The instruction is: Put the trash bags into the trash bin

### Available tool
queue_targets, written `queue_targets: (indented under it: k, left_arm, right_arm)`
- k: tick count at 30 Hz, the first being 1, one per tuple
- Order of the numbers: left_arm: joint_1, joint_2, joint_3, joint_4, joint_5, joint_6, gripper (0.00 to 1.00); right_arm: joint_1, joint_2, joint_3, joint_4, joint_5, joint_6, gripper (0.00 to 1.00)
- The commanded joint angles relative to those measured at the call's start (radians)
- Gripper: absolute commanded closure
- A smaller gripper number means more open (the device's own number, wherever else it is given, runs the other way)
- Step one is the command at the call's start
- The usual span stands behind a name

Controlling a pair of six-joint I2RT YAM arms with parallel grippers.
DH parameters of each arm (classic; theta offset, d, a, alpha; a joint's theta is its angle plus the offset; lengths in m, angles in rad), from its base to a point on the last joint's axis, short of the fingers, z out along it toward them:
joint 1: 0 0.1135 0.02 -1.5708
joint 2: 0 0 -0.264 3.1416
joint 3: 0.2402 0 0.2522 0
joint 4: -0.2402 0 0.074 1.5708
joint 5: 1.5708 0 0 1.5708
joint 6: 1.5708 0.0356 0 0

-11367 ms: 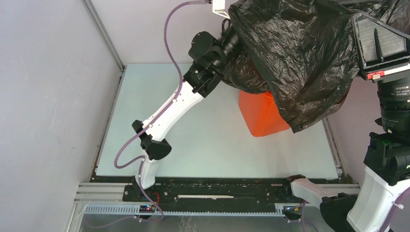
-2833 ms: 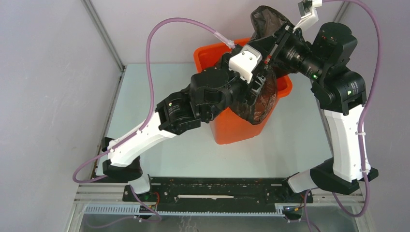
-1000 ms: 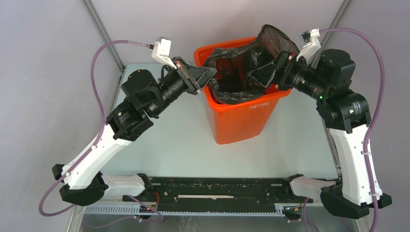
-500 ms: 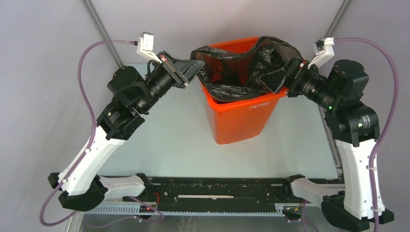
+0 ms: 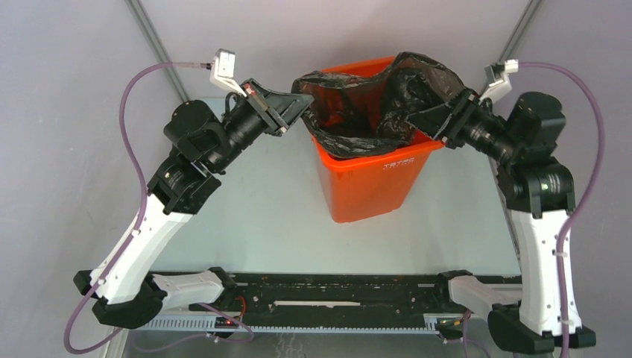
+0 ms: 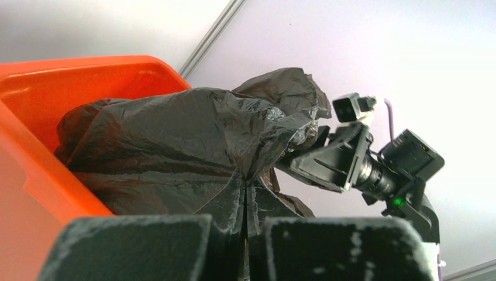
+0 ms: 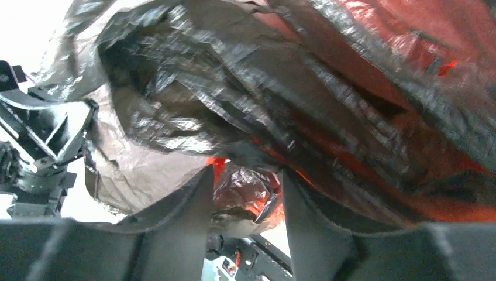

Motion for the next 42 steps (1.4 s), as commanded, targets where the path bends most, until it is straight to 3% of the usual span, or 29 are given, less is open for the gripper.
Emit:
queue_targets:
  k: [1,4,6,8,14,15,19,24,28,34,36,40,42]
  left_arm:
    - [0.033,-0.027,-0.036,0.0,0.013,-0.045,1.0]
    - [0.073,-0.032,-0.055,-0.027,0.002,-0.11,1.0]
    - [0.09,-0.051,-0.096,-0.031,0.0,-0.151,1.0]
    - [0.095,-0.082,-0.165,-0.011,-0.002,-0.176,1.0]
    - [0.096,-0.185,-0.362,0.038,-0.016,-0.253,1.0]
    - [0.096,-0.197,-0.375,0.039,-0.013,-0.262,1.0]
    - [0.095,-0.23,-0.402,0.038,-0.017,-0.266,1.0]
    - [0.097,-0.226,-0.385,0.035,-0.013,-0.255,1.0]
    - [0.1,-0.201,-0.349,0.027,0.008,-0.238,1.0]
    - [0.132,-0.168,-0.291,0.005,0.071,-0.207,1.0]
    - [0.153,-0.162,-0.276,-0.013,0.089,-0.195,1.0]
    - [0.204,-0.163,-0.271,-0.029,0.118,-0.187,1.0]
    - [0.233,-0.163,-0.272,-0.03,0.136,-0.187,1.0]
  right_arm:
    - [-0.007,0.018,0.004,0.026,-0.081,0.046,0.57]
    - [-0.009,-0.04,-0.041,-0.052,-0.099,0.015,0.87]
    - [-0.01,-0.083,-0.058,-0.161,-0.068,-0.047,1.0]
    - [-0.01,-0.134,-0.105,-0.216,-0.037,-0.058,1.0]
    - [-0.004,-0.275,-0.249,-0.169,-0.038,-0.004,1.0]
    - [-0.003,-0.279,-0.247,-0.155,-0.032,-0.011,0.97]
    - [-0.005,-0.245,-0.24,-0.05,-0.002,-0.003,0.56]
    - [0.016,-0.167,-0.235,0.138,0.022,0.037,0.25]
    - [0.042,-0.087,-0.212,0.243,0.048,-0.008,0.13]
    - [0.103,0.022,-0.136,0.28,0.075,-0.065,0.12]
    - [0.11,0.041,-0.113,0.275,0.092,-0.074,0.23]
    - [0.108,0.061,-0.08,0.205,0.041,-0.036,0.7]
    - [0.102,0.041,-0.089,0.156,0.017,-0.02,0.87]
